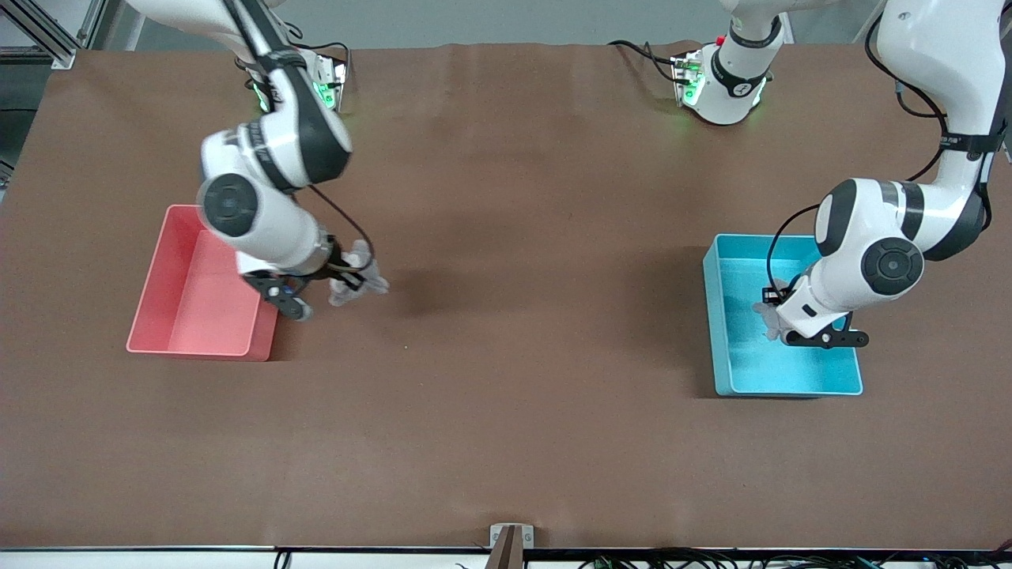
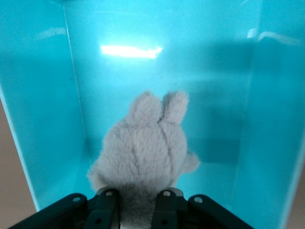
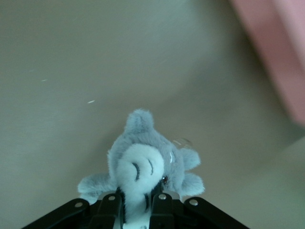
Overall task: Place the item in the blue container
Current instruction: 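Release the plush into the blue box while the right gripper carries the face plush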
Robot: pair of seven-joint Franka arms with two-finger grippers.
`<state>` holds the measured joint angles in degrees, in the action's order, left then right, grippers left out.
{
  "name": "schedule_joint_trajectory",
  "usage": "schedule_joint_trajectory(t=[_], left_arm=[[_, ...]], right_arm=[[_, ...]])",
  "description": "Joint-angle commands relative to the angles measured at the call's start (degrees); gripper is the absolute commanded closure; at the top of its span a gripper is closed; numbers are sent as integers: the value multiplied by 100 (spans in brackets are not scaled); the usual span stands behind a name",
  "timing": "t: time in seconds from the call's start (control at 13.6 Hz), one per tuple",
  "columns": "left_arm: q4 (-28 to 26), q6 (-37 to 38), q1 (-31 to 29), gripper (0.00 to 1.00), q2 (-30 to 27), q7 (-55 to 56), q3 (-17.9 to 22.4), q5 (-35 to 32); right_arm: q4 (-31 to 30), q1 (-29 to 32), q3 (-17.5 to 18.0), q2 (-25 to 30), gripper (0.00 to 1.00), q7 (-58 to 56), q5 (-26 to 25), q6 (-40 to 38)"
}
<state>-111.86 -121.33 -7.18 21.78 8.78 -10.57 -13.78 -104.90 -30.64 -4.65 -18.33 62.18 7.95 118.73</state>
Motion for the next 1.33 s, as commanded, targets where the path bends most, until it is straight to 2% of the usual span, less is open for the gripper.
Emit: schedule_joint_trajectory(t=[0.0,0.22,0.52,0.66,0.74,0.81,0.88,0.96,1.11,1.25], left_arm=[[86,-5,-109,75,203,-60,-33,-195],[60,-205,-126,74,414,-60,-33,-292],[51,-374,-126,69,546,-60,-42,-292],[51,-374,-161,52,546,-69,-42,-292],[59,-348,-153,23,511,-78,-51,-292],[77,-321,-144,1,459,-104,-59,-292],[94,-304,-144,1,371,-122,-86,-283],[103,-260,-118,0,275,-104,-103,-257],[147,-58,-82,0,64,-43,-208,-213],[322,432,-82,0,-95,-34,-393,-204]], right_arm=[[1213,-704,-98,-1160,100,1266,40,88],[2120,-1189,-98,-2049,100,2375,-4,272],[2184,-1550,-98,-2551,98,3211,-13,1274],[2193,-1647,-98,-2666,93,3388,13,1555],[2193,-1656,-98,-2675,83,3432,39,1600],[2193,-1665,-98,-2684,66,3520,40,1670],[2193,-1673,-98,-2684,11,3529,40,1688],[2193,-1673,-98,-2675,0,3451,5,1697],[2219,-1569,-107,-2614,0,3110,-22,1610],[2438,-1332,-115,-2474,0,2171,13,1059]])
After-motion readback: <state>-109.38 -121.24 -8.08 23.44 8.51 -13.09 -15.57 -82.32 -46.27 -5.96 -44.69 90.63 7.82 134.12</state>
